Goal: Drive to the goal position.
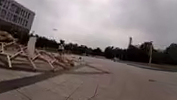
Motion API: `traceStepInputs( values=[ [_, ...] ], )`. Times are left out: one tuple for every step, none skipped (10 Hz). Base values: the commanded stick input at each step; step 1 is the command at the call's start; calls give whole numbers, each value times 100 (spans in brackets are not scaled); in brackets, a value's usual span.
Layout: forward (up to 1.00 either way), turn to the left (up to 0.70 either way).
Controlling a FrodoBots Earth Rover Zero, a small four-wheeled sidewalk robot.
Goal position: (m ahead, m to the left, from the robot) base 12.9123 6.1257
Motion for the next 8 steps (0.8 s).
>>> traceStepInputs(
  values=[
    [69, 0],
    [69, 0],
    [69, -4],
    [69, -12],
    [69, -12],
    [69, -8],
    [69, 0],
    [69, 0]
  ],
)
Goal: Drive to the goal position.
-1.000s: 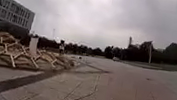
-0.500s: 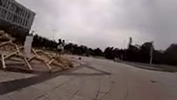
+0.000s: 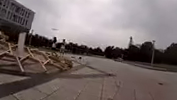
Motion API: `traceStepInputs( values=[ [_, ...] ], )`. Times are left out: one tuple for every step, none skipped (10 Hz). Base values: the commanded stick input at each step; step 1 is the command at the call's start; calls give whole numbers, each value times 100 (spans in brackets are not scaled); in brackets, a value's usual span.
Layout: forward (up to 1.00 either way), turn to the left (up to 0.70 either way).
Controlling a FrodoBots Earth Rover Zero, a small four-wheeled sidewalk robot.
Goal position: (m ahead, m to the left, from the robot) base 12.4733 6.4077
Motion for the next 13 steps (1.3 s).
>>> traceStepInputs(
  values=[
    [69, 0],
    [69, 0],
    [69, 0],
    [69, 0],
    [69, 0],
    [69, 0],
    [69, 0],
    [69, 0],
    [69, 0],
    [69, 0],
    [69, 0],
    [69, 0],
    [69, 0]
  ],
)
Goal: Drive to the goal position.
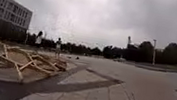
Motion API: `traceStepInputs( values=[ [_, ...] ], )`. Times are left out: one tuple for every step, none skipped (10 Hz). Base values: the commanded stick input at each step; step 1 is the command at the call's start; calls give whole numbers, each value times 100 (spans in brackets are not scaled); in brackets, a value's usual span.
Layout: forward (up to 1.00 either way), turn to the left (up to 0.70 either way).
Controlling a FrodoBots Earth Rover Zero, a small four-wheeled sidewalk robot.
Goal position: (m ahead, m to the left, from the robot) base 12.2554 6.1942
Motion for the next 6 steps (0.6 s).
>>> traceStepInputs(
  values=[
    [69, 0],
    [69, 0],
    [69, 0],
    [69, 0],
    [69, 0],
    [69, 0]
  ],
)
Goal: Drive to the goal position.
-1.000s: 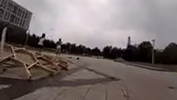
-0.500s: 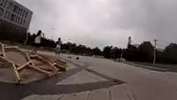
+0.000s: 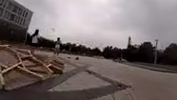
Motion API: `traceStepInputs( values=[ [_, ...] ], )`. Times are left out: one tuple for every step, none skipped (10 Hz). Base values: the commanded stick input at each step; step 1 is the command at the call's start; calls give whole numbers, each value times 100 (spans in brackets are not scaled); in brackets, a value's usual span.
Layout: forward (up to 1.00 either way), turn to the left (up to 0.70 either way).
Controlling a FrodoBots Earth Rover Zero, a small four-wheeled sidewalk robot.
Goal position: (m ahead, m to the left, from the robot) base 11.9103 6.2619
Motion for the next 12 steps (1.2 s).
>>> traceStepInputs(
  values=[
    [69, 0],
    [69, 0],
    [69, -2],
    [69, -8],
    [69, -13],
    [69, -14],
    [69, -14],
    [69, -14],
    [69, -14],
    [69, -14],
    [69, -14],
    [69, -14]
  ],
)
